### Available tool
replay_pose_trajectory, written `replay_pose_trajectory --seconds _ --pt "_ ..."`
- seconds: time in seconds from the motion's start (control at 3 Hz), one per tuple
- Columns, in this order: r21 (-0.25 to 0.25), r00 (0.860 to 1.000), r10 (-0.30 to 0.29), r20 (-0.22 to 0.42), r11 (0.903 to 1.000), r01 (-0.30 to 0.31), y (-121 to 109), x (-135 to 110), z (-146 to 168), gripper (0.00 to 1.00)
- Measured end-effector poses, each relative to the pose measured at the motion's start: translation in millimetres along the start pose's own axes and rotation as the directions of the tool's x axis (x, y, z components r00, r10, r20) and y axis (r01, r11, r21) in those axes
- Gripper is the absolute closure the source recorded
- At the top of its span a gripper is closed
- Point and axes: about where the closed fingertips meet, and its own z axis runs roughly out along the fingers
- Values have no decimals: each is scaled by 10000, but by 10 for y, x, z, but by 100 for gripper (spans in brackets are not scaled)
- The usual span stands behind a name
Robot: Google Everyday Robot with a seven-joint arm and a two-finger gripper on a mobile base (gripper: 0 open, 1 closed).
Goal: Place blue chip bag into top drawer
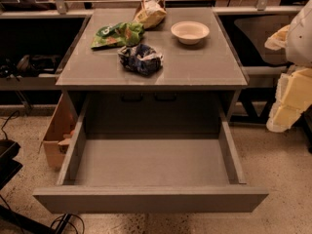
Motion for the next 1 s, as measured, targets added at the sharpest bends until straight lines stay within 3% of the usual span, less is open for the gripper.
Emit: replay_pose_trajectory --seconds 0.33,0.67,1.0 --pt "3 10000 0 3 10000 0 0 0 0 0" --pt "345 9983 62 580 9994 -82 -42 -68 58 0" --pt "935 9495 67 3137 9949 -379 -602 -669 398 0"
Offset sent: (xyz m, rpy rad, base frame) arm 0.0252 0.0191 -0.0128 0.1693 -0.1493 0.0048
